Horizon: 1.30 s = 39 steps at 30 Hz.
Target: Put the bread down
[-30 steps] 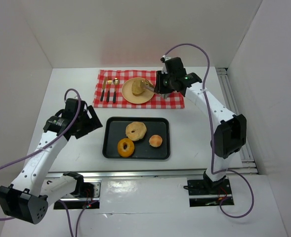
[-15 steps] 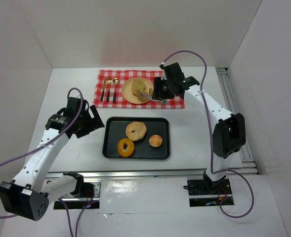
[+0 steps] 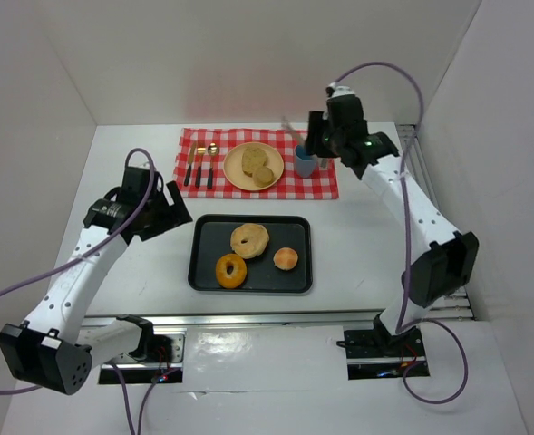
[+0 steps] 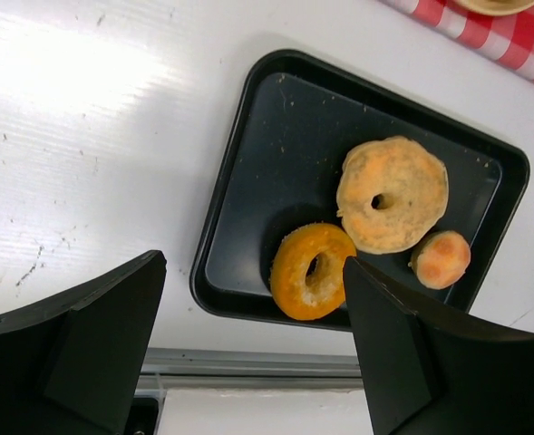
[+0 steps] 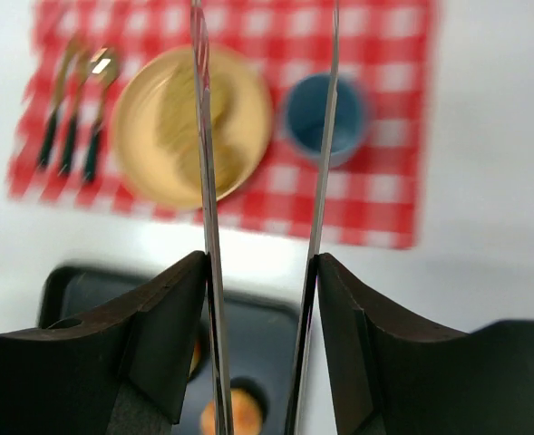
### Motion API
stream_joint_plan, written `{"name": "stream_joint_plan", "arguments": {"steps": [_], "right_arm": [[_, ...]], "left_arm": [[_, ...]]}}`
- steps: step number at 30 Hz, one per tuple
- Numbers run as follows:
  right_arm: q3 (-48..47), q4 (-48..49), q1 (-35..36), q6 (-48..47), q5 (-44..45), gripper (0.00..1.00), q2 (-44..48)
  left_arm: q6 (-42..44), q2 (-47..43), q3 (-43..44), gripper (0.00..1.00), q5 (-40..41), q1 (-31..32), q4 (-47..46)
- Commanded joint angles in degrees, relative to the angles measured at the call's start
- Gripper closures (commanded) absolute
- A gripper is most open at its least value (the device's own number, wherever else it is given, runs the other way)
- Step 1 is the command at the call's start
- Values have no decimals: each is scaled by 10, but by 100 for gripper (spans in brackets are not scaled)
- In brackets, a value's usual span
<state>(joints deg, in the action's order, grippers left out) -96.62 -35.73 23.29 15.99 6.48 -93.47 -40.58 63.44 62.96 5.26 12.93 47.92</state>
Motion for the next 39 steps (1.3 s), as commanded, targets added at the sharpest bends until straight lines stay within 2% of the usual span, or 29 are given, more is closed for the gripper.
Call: {"name": "stream_joint_plan", "arguments": {"steps": [1, 4, 8, 13, 20, 23, 27, 28, 34, 37, 39], "right_arm": [[28, 43, -64, -1, 170, 41, 72], [102, 100, -100, 21, 227, 41, 97], [179, 196, -162, 46, 209, 41, 81], [189, 287, -188, 51, 230, 41, -21], [208, 373, -199, 25, 210, 41, -122], [186, 360, -199, 19, 202, 39, -162], [143, 311, -199, 33, 197, 5, -167], [126, 291, -199, 43, 197, 0, -167], [2, 104, -199, 93, 215, 0, -155], [15, 59, -193, 107, 215, 0, -130], [72, 58, -188, 107, 215, 0, -97]], "left_arm": [[28, 11, 36, 8, 18, -3, -13], [28, 21, 36, 8, 18, -3, -20], [46, 27, 53, 7, 28, -3, -20], [52, 27, 64, 5, 47, -3, -20], [58, 33, 70, 5, 41, -3, -14], [58, 33, 70, 5, 35, -3, -14], [58, 33, 70, 2, 35, -3, -14], [63, 39, 75, 1, 35, -3, -14], [68, 52, 86, 1, 25, -3, -14], [68, 57, 86, 1, 25, -3, -14], [68, 63, 86, 1, 25, -3, -14]]}}
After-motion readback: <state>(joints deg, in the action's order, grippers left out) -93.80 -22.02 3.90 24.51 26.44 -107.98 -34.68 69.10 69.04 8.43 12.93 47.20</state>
